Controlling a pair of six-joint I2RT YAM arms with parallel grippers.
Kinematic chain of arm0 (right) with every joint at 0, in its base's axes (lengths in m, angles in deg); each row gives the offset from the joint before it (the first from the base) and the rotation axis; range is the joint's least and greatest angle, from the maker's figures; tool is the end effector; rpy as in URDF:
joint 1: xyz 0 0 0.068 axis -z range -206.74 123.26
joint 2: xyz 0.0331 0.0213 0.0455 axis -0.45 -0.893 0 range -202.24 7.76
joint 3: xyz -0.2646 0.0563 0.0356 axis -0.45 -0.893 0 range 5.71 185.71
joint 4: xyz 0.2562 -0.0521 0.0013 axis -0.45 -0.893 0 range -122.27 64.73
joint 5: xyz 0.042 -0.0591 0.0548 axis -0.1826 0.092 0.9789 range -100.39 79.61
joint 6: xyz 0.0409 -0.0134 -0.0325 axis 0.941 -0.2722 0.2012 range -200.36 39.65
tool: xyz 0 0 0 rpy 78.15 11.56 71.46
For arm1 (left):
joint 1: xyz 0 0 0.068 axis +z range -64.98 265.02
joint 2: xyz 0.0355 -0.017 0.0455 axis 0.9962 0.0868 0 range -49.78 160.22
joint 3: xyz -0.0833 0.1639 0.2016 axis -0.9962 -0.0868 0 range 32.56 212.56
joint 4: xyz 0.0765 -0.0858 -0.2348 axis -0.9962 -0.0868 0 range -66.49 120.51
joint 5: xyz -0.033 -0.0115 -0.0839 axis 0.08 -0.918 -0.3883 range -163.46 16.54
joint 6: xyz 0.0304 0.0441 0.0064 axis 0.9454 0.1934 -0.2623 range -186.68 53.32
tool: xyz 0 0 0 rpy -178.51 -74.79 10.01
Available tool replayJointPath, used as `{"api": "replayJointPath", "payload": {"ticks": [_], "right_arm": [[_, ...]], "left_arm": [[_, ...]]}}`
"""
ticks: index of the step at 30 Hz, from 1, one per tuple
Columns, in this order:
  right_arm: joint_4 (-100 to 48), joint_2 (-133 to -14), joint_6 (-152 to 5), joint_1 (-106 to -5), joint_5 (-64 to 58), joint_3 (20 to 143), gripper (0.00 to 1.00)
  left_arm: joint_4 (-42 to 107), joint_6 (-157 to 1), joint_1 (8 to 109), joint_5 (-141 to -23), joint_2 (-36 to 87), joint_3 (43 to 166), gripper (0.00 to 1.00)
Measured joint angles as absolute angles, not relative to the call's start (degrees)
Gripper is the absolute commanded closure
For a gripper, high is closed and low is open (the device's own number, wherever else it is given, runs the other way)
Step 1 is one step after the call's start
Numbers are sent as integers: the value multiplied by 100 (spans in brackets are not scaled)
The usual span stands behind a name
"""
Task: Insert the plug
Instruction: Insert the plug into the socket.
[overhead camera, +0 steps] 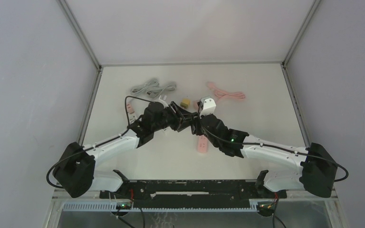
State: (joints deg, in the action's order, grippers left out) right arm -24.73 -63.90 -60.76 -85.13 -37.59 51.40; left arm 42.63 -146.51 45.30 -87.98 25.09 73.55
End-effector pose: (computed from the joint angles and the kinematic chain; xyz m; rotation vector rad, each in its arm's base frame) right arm 0.1600 0.2289 0.2654 -0.3689 1.9510 0.4112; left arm 0.2163 -0.1913 0.2414 -0.6045 2.2369 -1.4993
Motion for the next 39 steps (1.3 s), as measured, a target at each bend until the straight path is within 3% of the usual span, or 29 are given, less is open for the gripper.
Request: {"api": "replayJointPath", "payload": {"ticks": [6,11,17,20,28,39], "right_arm": [[-2482,-6390,-6089,-8531,-3958,5138,80],[-2484,-6379,-6054,-8529,-3991,5114,100],[-2550,-6198,-5982,-8540,-3840,4902,100],[-2692,-6091,-5927,-8533,-3768,4823,100],[-3236,-5385,-5722,-8384,-3820,4520,100],[-3641,-4301,-5462,-7333,-3772,4410,100]], "left_arm": [[4388,-14760,4532,-8825,2522,7307,69],[4440,-14723,4534,-8831,2562,7301,53],[4137,-14246,4479,-8798,2544,7351,34],[3828,-13831,4449,-8715,2522,7421,30],[3350,-12675,4431,-8575,2778,7893,31],[2836,-11877,4252,-8368,3958,7893,37]]}}
